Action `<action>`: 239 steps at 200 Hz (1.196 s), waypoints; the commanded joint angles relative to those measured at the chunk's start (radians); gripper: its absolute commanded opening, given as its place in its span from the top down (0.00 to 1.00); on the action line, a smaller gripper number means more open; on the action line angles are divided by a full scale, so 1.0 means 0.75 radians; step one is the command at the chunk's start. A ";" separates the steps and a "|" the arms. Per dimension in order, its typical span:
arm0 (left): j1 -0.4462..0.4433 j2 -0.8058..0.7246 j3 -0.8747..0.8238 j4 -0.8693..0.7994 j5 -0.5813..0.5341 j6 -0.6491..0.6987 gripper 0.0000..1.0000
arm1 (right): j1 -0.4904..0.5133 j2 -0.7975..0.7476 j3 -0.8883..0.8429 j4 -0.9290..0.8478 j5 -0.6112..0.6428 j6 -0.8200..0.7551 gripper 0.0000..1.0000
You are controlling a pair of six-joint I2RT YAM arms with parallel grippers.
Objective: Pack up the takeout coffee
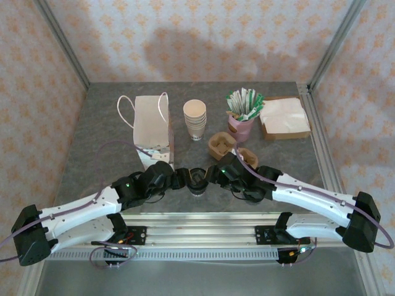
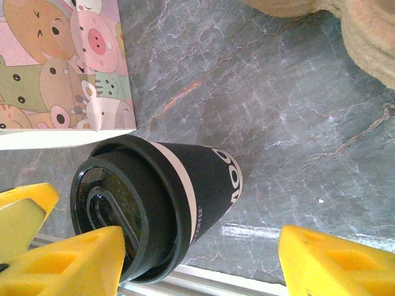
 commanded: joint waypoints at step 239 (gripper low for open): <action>-0.009 -0.155 -0.048 -0.213 -0.015 -0.127 0.57 | 0.228 0.192 0.000 0.199 0.027 0.026 0.49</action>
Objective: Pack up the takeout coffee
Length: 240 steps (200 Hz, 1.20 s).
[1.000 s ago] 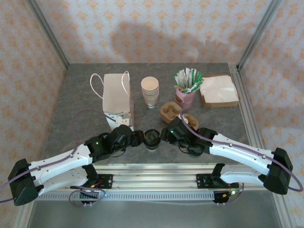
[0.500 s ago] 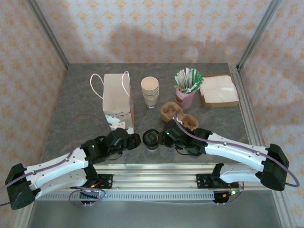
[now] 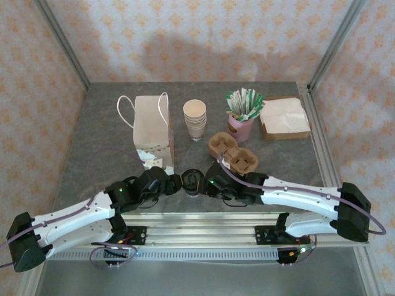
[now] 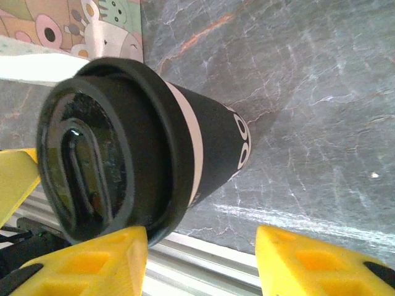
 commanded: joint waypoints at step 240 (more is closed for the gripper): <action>-0.009 -0.099 -0.122 0.126 0.027 -0.113 0.63 | -0.130 -0.040 -0.043 0.156 -0.052 -0.111 0.67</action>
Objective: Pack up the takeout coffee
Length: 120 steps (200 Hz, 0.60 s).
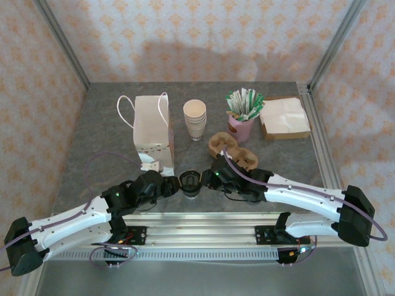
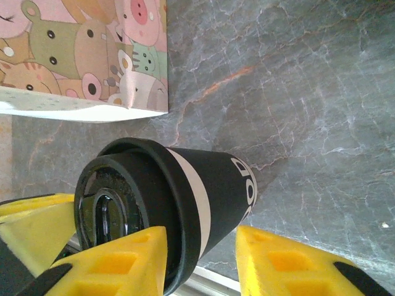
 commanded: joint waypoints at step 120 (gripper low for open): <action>-0.008 0.066 -0.052 0.051 -0.025 -0.022 0.70 | -0.007 0.063 -0.080 0.106 -0.023 0.025 0.70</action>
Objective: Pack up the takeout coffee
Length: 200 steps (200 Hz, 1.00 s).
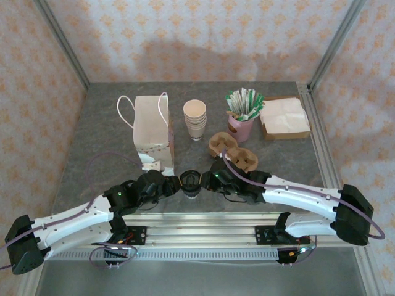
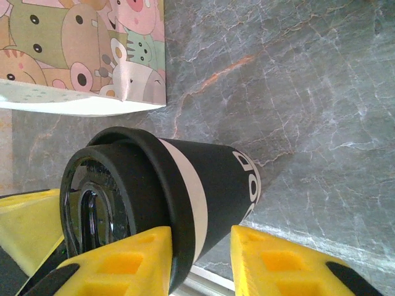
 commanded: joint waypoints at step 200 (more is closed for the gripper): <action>-0.009 0.182 -0.161 0.023 0.024 0.033 0.78 | 0.057 0.123 -0.338 0.119 -0.033 0.180 0.80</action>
